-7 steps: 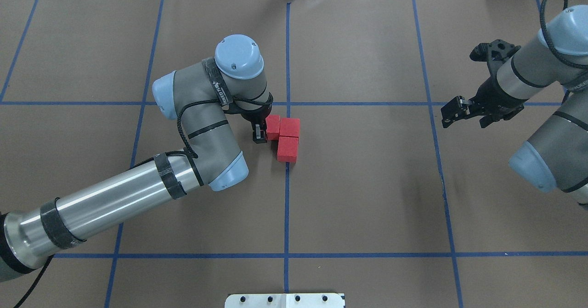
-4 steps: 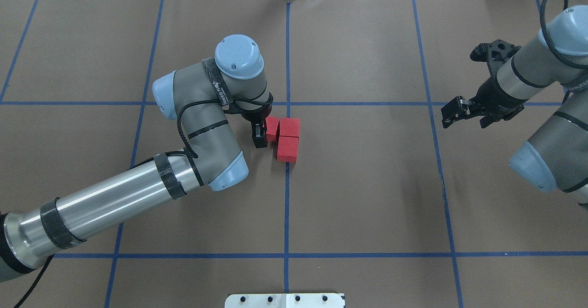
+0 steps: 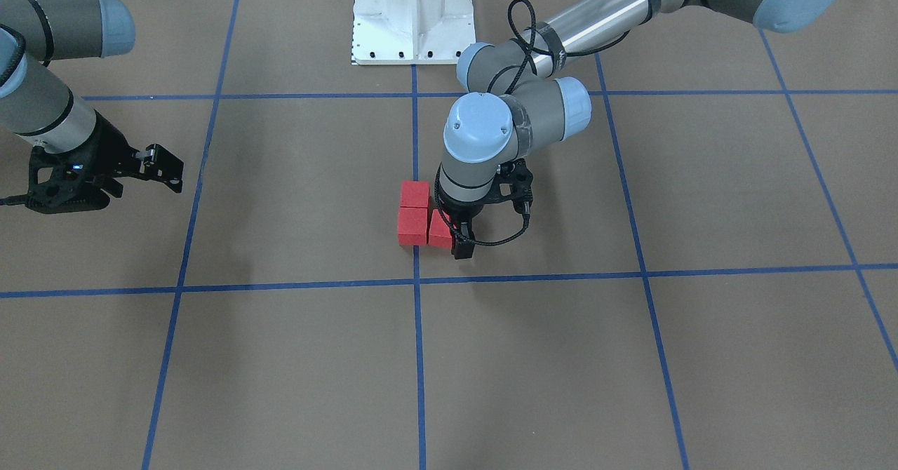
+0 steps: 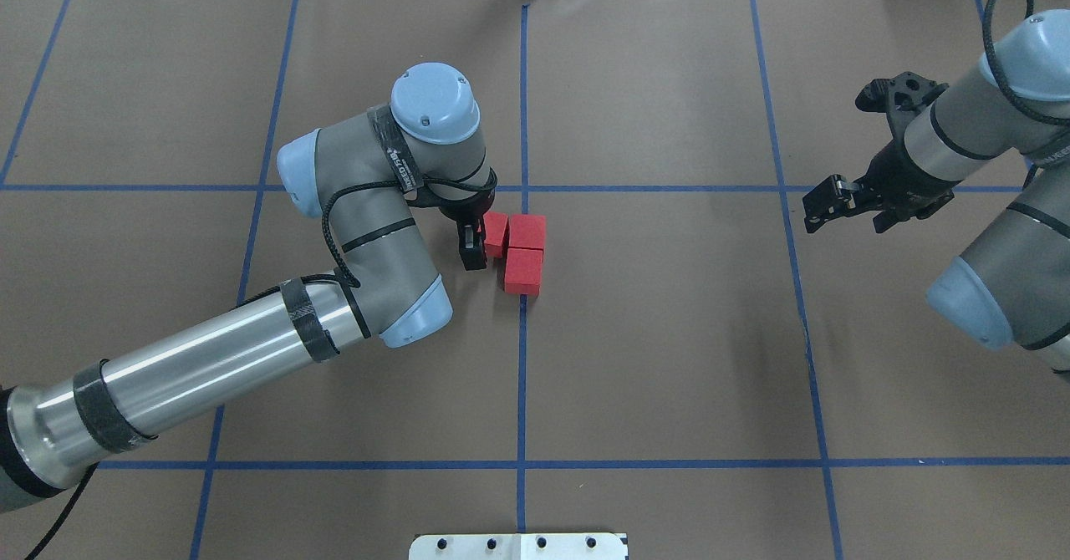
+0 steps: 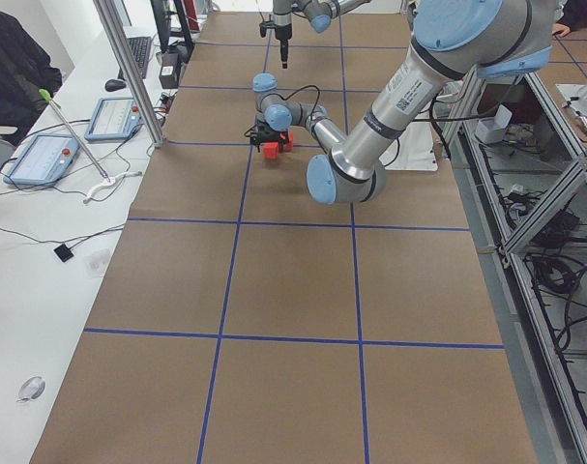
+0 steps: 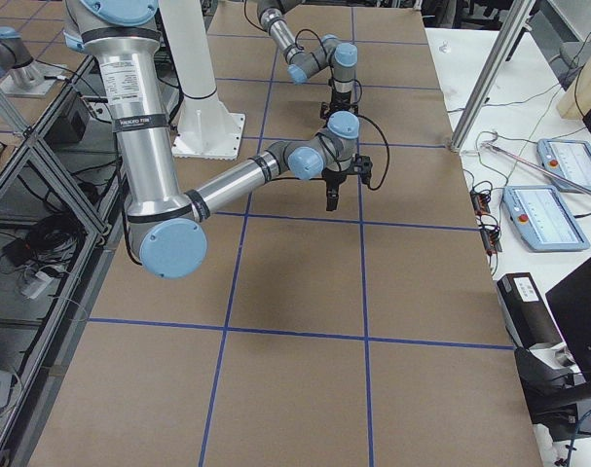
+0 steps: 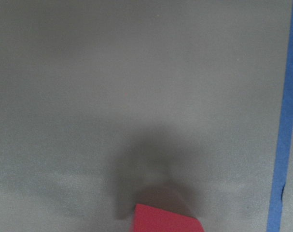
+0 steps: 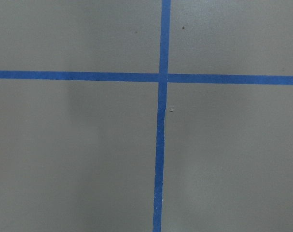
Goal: Form red blocks into L shape at center
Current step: 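Open the left gripper and lift it off the placed cube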
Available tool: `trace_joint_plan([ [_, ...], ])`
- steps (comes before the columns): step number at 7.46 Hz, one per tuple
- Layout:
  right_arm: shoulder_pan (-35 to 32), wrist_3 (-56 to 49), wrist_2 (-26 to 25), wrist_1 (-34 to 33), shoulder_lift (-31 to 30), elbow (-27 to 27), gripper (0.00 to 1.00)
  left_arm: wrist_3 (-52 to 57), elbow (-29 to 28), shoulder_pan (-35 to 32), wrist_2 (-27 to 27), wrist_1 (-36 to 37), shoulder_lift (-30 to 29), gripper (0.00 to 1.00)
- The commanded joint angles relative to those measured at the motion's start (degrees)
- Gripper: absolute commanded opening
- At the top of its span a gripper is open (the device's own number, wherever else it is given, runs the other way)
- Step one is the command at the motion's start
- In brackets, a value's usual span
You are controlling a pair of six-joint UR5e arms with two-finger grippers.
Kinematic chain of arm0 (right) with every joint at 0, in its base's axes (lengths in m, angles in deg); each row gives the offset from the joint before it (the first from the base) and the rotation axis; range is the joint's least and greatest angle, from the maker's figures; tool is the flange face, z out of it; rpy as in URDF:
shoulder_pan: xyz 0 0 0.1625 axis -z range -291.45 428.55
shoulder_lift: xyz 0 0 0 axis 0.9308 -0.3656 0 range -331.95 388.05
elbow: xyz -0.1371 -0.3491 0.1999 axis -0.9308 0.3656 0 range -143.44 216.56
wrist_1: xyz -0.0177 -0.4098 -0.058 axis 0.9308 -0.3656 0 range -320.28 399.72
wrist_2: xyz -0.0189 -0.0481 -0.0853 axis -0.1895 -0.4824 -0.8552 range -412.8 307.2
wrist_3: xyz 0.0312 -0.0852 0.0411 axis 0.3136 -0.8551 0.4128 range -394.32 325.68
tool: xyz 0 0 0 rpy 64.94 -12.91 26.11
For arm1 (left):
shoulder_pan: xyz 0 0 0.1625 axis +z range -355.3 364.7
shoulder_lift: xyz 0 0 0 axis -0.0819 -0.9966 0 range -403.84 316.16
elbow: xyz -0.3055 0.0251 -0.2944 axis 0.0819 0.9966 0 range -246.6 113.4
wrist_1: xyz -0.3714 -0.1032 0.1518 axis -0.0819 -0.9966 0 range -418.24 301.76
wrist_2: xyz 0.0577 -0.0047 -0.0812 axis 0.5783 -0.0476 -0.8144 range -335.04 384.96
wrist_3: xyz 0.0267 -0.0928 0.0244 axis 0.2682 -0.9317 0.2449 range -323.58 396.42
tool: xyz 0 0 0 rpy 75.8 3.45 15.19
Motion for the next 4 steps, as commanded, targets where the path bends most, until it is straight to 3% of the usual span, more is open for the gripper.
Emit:
trace_joint_plan([
  [1,0.0,0.0,0.0,0.0,0.1,0.0,1.00,0.1,1.1,-0.1,-0.5,0.2,0.2,1.00],
  [2,0.0,0.0,0.0,0.0,0.1,-0.1,1.00,2.7,3.6,-0.3,-0.7,0.7,0.7,1.00],
  [4,-0.2,-0.1,0.0,0.0,0.1,-0.2,1.00,9.3,16.8,-1.1,-3.1,1.5,11.2,1.00],
])
